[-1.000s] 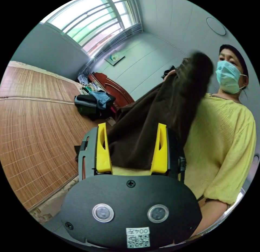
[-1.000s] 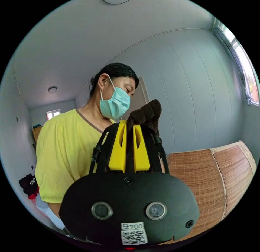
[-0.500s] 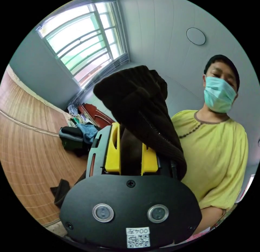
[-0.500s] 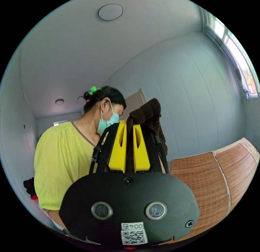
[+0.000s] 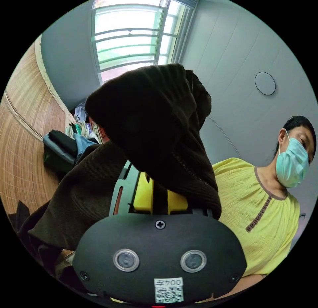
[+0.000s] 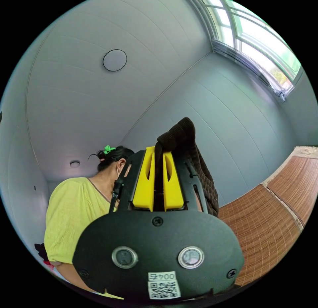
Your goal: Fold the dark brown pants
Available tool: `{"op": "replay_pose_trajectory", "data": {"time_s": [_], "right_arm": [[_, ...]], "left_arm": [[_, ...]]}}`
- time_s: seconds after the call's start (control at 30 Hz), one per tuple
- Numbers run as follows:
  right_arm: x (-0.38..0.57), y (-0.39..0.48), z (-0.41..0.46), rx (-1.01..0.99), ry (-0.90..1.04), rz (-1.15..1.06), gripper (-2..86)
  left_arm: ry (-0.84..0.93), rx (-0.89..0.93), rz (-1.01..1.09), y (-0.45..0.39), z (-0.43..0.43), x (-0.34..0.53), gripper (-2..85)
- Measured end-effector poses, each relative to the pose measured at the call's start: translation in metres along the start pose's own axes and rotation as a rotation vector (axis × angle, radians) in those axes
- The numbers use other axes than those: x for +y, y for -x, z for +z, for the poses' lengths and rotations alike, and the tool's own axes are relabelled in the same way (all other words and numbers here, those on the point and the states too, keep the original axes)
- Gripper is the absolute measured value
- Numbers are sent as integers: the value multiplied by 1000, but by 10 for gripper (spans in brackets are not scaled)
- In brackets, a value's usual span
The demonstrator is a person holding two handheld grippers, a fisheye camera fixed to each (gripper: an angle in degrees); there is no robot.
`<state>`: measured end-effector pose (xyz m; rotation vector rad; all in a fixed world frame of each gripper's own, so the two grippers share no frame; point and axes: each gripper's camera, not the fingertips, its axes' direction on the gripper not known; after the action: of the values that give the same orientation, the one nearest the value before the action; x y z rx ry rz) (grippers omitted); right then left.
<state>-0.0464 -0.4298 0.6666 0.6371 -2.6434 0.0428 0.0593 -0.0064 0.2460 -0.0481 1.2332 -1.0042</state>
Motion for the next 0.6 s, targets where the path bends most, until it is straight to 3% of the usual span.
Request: {"op": "replay_pose_trajectory", "data": {"time_s": [0.6], "right_arm": [[19, -69, -17, -66, -38, 38, 47]], "left_arm": [[-51, -122, -65, 24, 0, -12, 2]]}}
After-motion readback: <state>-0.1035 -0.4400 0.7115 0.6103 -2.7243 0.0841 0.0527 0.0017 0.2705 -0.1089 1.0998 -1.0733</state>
